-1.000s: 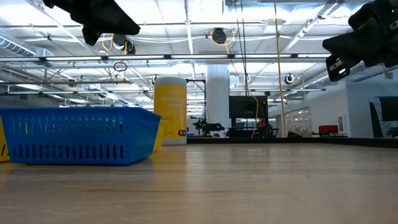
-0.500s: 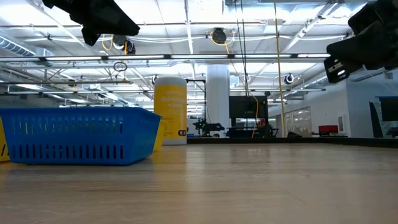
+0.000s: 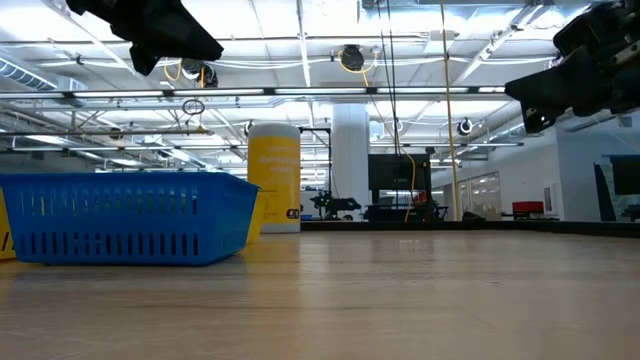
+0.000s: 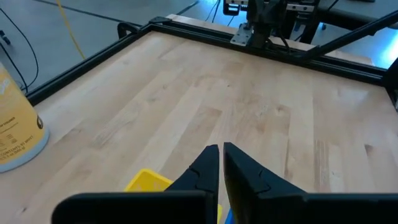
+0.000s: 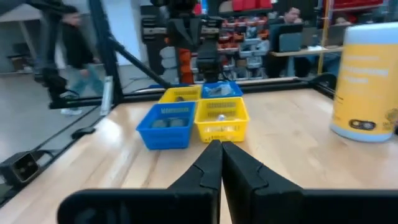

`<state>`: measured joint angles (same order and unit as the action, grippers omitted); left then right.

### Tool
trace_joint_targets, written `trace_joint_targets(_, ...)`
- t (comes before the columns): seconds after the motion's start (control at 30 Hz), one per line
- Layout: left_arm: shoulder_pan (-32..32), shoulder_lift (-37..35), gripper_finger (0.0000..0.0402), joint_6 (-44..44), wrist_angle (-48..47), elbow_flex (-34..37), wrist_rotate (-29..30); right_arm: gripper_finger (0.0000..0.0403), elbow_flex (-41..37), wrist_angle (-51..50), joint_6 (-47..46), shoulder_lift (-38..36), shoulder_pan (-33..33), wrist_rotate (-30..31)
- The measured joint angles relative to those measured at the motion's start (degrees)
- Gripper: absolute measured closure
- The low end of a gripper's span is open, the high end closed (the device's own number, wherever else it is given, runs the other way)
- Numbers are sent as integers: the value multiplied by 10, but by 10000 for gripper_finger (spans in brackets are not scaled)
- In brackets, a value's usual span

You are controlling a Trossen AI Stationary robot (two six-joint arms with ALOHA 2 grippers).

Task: Pick & Place Travel size toiletries
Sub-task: Return to Home Position

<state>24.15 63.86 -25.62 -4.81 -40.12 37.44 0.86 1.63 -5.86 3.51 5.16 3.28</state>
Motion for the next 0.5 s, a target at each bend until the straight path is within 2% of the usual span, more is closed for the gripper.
trace_joint_targets(0.2,14,0,399,0,0,0,0,402,0,-2,9,-8,-11,-70)
trace_joint_targets(0.37,19,-3,388,-2,3,0,1,399,0,-2,29,-7,-11,-61)
trace_joint_targets(0.5,21,-26,385,15,-5,0,-13,401,0,-2,-29,-7,-11,-63)
